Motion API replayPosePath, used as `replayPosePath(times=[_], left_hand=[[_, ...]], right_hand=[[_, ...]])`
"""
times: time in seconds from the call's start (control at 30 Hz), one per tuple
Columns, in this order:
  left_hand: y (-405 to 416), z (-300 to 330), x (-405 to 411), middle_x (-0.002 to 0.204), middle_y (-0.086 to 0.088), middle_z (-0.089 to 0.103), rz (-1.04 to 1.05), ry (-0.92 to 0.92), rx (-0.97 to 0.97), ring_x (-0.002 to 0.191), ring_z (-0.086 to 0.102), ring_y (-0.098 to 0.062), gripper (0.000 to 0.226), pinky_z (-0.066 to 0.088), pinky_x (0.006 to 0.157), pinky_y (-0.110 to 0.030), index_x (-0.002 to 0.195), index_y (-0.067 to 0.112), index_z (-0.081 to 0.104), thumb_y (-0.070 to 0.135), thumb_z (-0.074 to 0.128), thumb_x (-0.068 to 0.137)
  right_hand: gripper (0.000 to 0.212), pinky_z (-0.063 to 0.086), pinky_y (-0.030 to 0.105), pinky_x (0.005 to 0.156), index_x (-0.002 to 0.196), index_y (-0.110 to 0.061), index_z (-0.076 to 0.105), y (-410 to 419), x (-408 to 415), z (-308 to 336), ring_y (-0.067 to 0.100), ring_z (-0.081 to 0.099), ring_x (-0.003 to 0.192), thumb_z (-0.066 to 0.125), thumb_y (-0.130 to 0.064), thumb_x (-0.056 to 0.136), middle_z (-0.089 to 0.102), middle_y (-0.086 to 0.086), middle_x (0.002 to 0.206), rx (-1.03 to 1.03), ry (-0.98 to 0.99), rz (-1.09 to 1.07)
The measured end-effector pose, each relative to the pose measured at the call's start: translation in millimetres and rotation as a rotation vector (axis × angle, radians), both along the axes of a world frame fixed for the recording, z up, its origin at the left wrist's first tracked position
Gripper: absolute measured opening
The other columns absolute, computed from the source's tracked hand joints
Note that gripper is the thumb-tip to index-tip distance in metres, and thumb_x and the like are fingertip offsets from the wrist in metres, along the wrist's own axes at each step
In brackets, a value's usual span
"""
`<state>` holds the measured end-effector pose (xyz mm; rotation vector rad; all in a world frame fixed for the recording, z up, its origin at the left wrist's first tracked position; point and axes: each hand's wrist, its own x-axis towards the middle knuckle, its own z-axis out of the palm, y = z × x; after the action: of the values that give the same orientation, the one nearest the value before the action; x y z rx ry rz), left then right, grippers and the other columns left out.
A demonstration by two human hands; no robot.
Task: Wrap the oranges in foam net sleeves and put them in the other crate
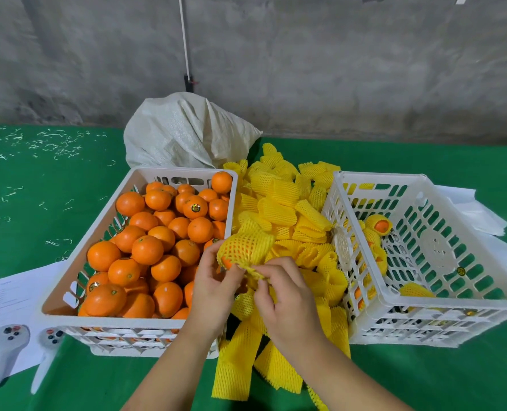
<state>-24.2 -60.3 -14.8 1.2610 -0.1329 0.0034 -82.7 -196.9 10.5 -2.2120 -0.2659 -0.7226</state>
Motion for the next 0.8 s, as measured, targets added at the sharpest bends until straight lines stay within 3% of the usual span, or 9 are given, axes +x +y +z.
replayPosePath(times=[0.13, 0.3, 0.37, 0.43, 0.5, 0.6, 0.7, 0.8], left_hand=[[3, -1, 0, 0.103, 0.000, 0.075, -0.033, 0.058, 0.014, 0.092, 0.068, -0.025, 0.045, 0.060, 0.073, -0.030, 0.121, 0.035, 0.060, 0.001, 0.066, 0.094], [5, 4, -6, 0.136, 0.003, 0.067, -0.225, -0.056, 0.079, 0.124, 0.067, -0.020, 0.065, 0.057, 0.095, -0.029, 0.146, 0.041, 0.049, 0.029, 0.079, 0.090], [3, 7, -6, 0.135, 0.003, 0.068, -0.209, -0.056, 0.103, 0.123, 0.068, -0.019, 0.060, 0.057, 0.093, -0.028, 0.142, 0.046, 0.052, 0.034, 0.080, 0.090], [1, 8, -6, 0.128, 0.003, 0.070, -0.172, -0.046, 0.111, 0.115, 0.070, -0.020, 0.061, 0.059, 0.086, -0.030, 0.139, 0.047, 0.053, 0.031, 0.082, 0.087], [1, 5, -4, 0.125, 0.002, 0.070, -0.123, -0.047, 0.120, 0.111, 0.070, -0.021, 0.065, 0.059, 0.083, -0.033, 0.138, 0.042, 0.053, 0.023, 0.084, 0.084], [5, -2, 1, 0.128, -0.002, 0.068, -0.056, -0.036, 0.120, 0.116, 0.069, -0.023, 0.069, 0.060, 0.087, -0.033, 0.141, 0.027, 0.051, 0.000, 0.082, 0.085], [8, -5, 1, 0.126, 0.005, 0.069, -0.024, -0.018, 0.121, 0.116, 0.070, -0.022, 0.074, 0.060, 0.087, -0.033, 0.143, 0.025, 0.046, 0.000, 0.084, 0.083], [6, -3, -4, 0.133, 0.002, 0.064, -0.029, -0.072, 0.193, 0.119, 0.068, -0.020, 0.075, 0.060, 0.090, -0.036, 0.143, 0.029, 0.045, 0.010, 0.086, 0.083]], right_hand=[[0.030, 0.049, 0.020, 0.085, 0.123, -0.023, 0.057, 2, 1, 3, 0.014, 0.051, 0.116, 0.062, -0.015, 0.094, 0.043, -0.005, 0.127, -0.012, 0.074, -0.036], [0.033, 0.055, 0.031, 0.092, 0.130, -0.015, 0.057, -9, 14, 17, 0.017, 0.052, 0.123, 0.047, -0.025, 0.100, 0.046, -0.002, 0.133, 0.004, 0.074, 0.055], [0.031, 0.051, 0.020, 0.089, 0.130, -0.013, 0.060, -14, 19, 21, 0.013, 0.054, 0.116, 0.053, -0.014, 0.099, 0.050, -0.002, 0.128, -0.055, 0.060, 0.001], [0.030, 0.038, 0.004, 0.080, 0.123, -0.011, 0.065, -17, 19, 23, 0.007, 0.052, 0.097, 0.057, 0.000, 0.096, 0.055, 0.000, 0.119, -0.082, 0.038, -0.059], [0.026, 0.030, 0.000, 0.071, 0.114, -0.009, 0.068, -15, 15, 22, 0.001, 0.041, 0.080, 0.058, 0.003, 0.094, 0.058, 0.002, 0.108, -0.102, 0.001, -0.067], [0.026, 0.035, 0.004, 0.074, 0.116, -0.013, 0.067, -2, 1, 11, 0.003, 0.045, 0.083, 0.059, -0.003, 0.094, 0.056, -0.001, 0.111, -0.111, 0.068, 0.012], [0.038, 0.053, 0.027, 0.089, 0.129, -0.028, 0.058, 6, -8, 9, 0.006, 0.055, 0.111, 0.065, -0.021, 0.092, 0.049, -0.013, 0.126, 0.212, 0.288, -0.006], [0.069, 0.052, 0.028, 0.094, 0.148, -0.039, 0.038, 10, -2, 22, 0.008, 0.051, 0.127, 0.069, -0.051, 0.088, 0.043, -0.018, 0.142, 0.598, 0.498, -0.024]])
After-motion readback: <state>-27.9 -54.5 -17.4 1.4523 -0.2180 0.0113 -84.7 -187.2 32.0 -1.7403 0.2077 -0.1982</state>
